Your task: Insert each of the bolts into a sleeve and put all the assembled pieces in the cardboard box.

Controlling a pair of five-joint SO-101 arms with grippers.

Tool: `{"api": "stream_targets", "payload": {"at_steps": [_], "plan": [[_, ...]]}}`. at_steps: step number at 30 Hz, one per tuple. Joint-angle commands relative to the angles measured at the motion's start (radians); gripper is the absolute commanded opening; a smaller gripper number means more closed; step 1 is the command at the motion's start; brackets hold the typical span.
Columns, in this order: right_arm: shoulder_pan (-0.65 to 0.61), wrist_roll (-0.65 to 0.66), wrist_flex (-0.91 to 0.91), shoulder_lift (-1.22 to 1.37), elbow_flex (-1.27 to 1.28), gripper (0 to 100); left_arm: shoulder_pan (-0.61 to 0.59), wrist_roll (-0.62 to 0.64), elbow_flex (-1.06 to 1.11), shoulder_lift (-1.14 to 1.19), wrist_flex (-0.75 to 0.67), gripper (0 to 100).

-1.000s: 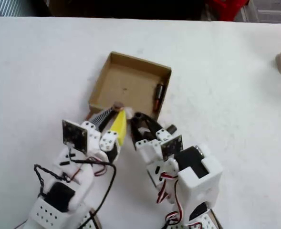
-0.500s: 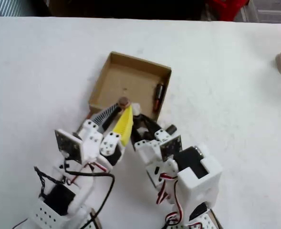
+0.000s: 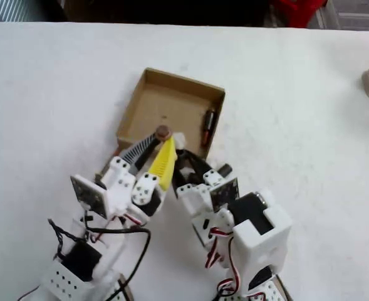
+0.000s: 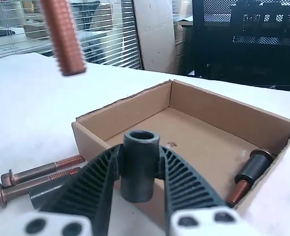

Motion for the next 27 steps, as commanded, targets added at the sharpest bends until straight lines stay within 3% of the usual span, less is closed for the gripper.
{"api": "stream_targets", "payload": {"at_steps": [1,7,11,20,27], "plan": [[-0.007,-0.005,0.002,-0.039,0.008,1.6,0.016,0.003,-0.083,0.002,-0.035,2],[-0.007,-0.005,0.002,-0.039,0.008,1.6,0.008,0.011,-0.160,0.298,-0.244,2],[-0.001,-0.003,0.002,-0.039,0.008,1.6,0.016,0.011,-0.227,0.475,-0.288,2],[-0.001,-0.003,0.002,-0.039,0.008,1.6,0.025,0.011,-0.230,0.490,-0.172,2],[-0.001,-0.003,0.002,-0.039,0.008,1.6,0.056,0.012,-0.221,0.490,-0.161,2]]}}
